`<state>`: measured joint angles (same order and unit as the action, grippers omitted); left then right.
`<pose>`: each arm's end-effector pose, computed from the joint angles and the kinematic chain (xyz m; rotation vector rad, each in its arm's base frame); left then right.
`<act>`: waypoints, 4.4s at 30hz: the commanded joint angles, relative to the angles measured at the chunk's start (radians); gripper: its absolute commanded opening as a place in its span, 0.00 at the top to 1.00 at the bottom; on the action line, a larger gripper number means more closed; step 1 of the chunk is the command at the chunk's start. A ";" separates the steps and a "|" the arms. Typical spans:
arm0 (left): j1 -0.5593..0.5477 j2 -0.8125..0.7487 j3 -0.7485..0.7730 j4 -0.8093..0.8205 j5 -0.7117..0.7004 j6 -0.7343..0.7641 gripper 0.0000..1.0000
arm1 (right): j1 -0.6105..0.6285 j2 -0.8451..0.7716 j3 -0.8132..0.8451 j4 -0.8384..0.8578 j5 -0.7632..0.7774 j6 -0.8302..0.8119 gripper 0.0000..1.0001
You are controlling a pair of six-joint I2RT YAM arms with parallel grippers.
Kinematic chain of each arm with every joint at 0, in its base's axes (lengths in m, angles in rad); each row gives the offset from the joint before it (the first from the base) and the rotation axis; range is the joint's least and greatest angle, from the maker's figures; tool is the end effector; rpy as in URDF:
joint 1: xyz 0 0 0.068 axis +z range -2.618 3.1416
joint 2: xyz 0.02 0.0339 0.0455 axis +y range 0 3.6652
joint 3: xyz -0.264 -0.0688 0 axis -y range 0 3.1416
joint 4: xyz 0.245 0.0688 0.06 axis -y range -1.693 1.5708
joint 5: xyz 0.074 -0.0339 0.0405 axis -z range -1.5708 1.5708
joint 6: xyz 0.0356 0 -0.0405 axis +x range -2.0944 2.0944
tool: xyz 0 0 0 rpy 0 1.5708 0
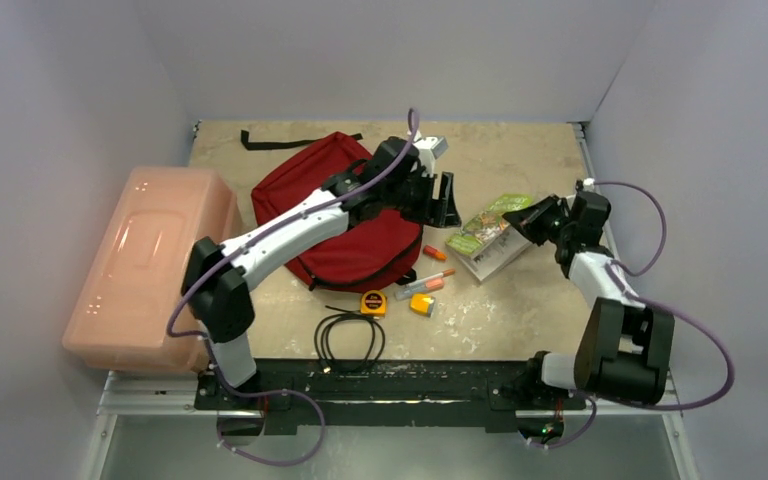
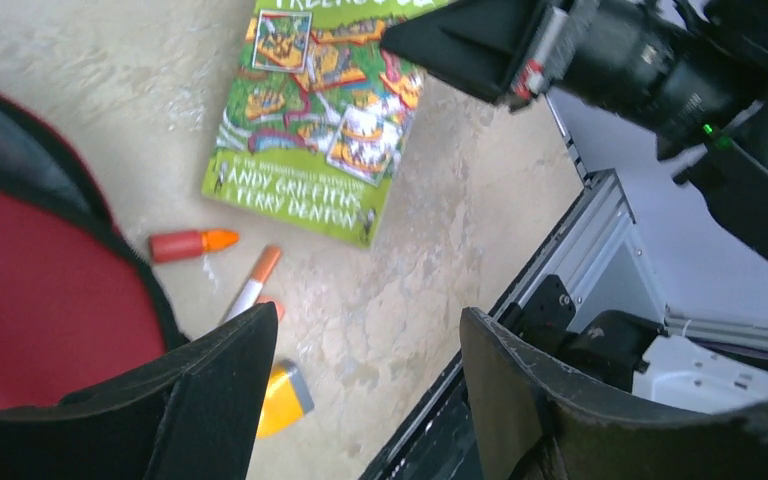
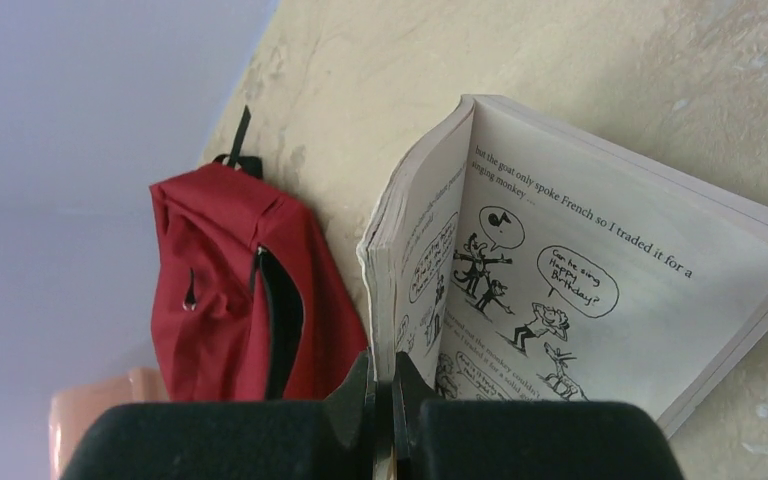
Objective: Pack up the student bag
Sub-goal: Pick up the book from the center of the board.
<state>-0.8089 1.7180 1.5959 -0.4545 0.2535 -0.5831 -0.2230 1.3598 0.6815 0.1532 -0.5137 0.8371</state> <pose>0.2697 -0.2957 0.3452 0.4215 2.2911 -1.0357 0.2808 -0.0457 0.2120 0.7972 1.9969 0.9026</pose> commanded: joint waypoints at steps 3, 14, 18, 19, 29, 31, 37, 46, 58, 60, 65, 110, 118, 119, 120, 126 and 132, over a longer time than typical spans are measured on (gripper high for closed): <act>0.047 0.208 0.200 0.100 0.205 -0.013 0.33 | -0.010 -0.195 -0.056 0.019 -0.126 -0.165 1.00; 0.178 0.471 0.264 0.395 0.657 -0.047 0.30 | -0.014 -0.339 -0.124 0.233 -0.335 -0.112 1.00; 0.190 0.558 0.338 0.399 0.749 -0.018 0.27 | -0.014 -0.380 -0.147 0.272 -0.368 -0.102 1.00; 0.187 0.576 0.349 0.423 0.779 -0.028 0.25 | -0.015 -0.390 -0.156 0.289 -0.379 -0.094 1.00; 0.155 0.629 0.233 1.127 0.984 -0.475 0.34 | -0.015 -0.392 -0.161 0.389 -0.403 -0.020 1.00; 0.164 0.637 0.206 1.313 0.993 -0.616 0.44 | -0.015 -0.387 -0.162 0.399 -0.404 -0.012 1.00; 0.206 0.635 0.146 1.603 0.960 -0.852 0.79 | -0.015 -0.396 -0.161 0.371 -0.400 -0.029 1.00; 0.254 0.281 -0.027 0.599 0.670 -0.051 1.00 | 0.076 -0.359 0.157 -0.487 0.331 -0.469 0.17; 0.239 0.003 -0.015 -0.020 0.528 0.714 1.00 | 0.462 -0.568 0.117 -0.028 0.211 -0.785 0.01; 0.238 -0.039 -0.020 -0.117 0.533 0.857 1.00 | 0.466 -0.555 0.162 -0.053 0.060 -0.828 0.01; 0.231 -0.174 -0.114 -0.174 0.505 1.057 1.00 | 0.515 -0.440 0.288 -0.200 -0.218 -0.939 0.01; 0.188 -0.528 -0.369 0.039 -0.519 0.374 0.30 | 0.696 -0.552 0.396 -0.534 1.099 -0.283 1.00; -0.152 -0.318 -0.467 0.068 -0.819 0.456 0.24 | 0.696 -0.450 0.503 -0.898 1.671 -0.073 1.00; -0.163 -0.277 -0.458 0.049 -0.816 0.437 0.22 | 0.696 -0.455 0.501 -0.917 1.675 -0.063 1.00; -0.172 -0.228 -0.448 0.032 -0.804 0.428 0.20 | 0.696 -0.467 0.489 -0.895 1.646 -0.094 1.00; -0.210 -0.050 -0.386 -0.023 -0.929 0.442 0.22 | 0.696 -0.617 0.374 -0.755 1.480 -0.202 1.00; -0.211 -0.052 -0.370 -0.051 -1.004 0.493 0.54 | 0.697 -0.682 0.326 -0.663 1.278 -0.255 1.00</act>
<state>-1.0153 1.7103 1.1717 -0.5014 -0.6556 -0.1303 0.4702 0.6983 0.9993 -0.6724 0.8837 0.6235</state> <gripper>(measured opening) 0.546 0.290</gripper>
